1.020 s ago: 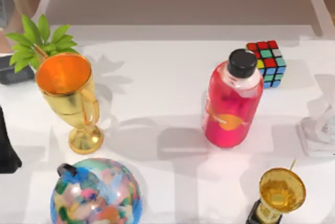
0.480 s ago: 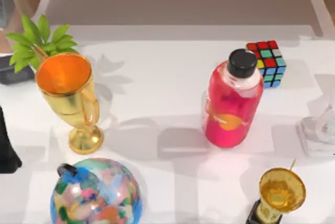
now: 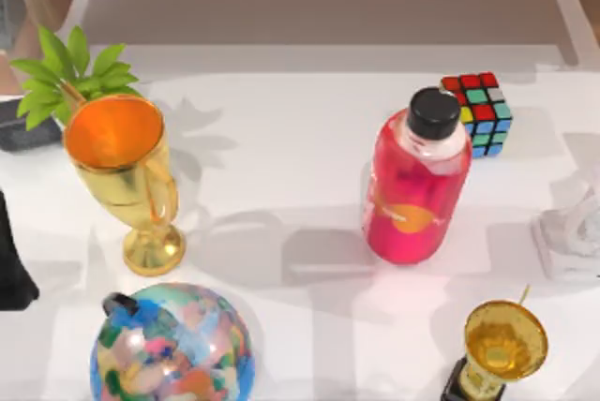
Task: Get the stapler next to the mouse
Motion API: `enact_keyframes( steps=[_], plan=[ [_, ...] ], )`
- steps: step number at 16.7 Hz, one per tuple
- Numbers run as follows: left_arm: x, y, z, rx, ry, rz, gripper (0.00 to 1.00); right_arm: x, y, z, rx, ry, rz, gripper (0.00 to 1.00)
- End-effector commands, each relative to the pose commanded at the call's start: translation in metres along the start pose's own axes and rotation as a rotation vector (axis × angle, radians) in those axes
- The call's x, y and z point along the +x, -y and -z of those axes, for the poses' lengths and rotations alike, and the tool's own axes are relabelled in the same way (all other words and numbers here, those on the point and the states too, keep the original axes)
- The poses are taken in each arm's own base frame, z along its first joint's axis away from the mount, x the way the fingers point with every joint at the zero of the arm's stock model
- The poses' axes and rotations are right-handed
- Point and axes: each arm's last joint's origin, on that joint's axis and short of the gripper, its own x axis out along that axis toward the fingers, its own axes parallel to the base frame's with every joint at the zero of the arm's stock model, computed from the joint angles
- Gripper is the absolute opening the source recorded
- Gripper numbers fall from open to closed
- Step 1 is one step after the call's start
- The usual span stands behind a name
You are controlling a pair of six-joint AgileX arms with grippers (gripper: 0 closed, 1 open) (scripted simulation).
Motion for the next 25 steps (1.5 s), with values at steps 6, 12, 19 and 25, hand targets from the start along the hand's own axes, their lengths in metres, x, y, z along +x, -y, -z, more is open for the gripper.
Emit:
enact_keyframes(
  steps=[6,12,19,25],
  plan=[
    [0.0000,0.0000,0.0000,0.000,0.000,0.000,1.00,0.0133,-0.0031,0.0074,0.004,-0.041,-0.024,0.00],
    [0.0000,0.0000,0.0000,0.000,0.000,0.000,1.00,0.0133,-0.0031,0.0074,0.004,-0.041,-0.024,0.38],
    [0.0000,0.0000,0.0000,0.000,0.000,0.000,1.00,0.0133,-0.0031,0.0074,0.004,-0.041,-0.024,0.90],
    [0.0000,0.0000,0.0000,0.000,0.000,0.000,1.00,0.0133,-0.0031,0.0074,0.004,-0.041,-0.024,1.00]
  ],
)
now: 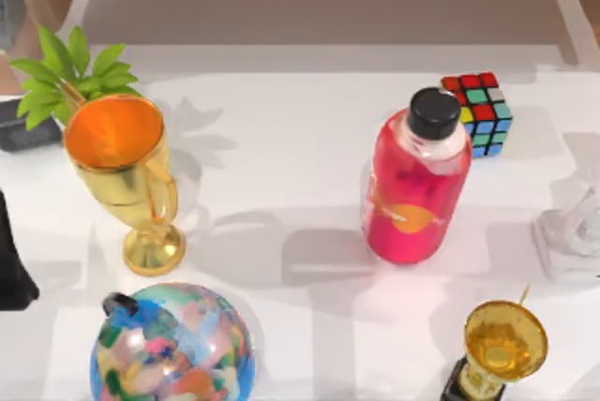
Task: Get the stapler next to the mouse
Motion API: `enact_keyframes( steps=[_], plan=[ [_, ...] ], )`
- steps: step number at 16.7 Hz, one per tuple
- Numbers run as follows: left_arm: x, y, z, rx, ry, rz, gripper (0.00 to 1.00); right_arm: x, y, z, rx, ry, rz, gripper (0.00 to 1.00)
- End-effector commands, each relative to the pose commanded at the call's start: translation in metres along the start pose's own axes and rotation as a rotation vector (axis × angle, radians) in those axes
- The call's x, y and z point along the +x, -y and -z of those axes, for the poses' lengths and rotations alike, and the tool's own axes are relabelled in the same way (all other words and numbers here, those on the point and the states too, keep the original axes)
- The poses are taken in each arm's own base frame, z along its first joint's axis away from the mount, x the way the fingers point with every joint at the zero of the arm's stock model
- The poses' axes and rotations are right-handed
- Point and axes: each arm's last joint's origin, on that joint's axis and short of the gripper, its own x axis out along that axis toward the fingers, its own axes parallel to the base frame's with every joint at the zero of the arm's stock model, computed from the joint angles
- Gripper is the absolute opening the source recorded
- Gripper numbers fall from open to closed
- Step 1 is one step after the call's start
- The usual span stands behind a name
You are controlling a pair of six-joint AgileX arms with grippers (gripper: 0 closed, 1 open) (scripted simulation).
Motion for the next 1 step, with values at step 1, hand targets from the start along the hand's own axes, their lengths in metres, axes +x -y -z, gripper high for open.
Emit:
enact_keyframes(
  steps=[1],
  plan=[
    [0.0000,0.0000,0.0000,0.000,0.000,0.000,1.00,0.0000,0.0000,0.0000,0.000,0.000,0.000,1.00]
  ],
)
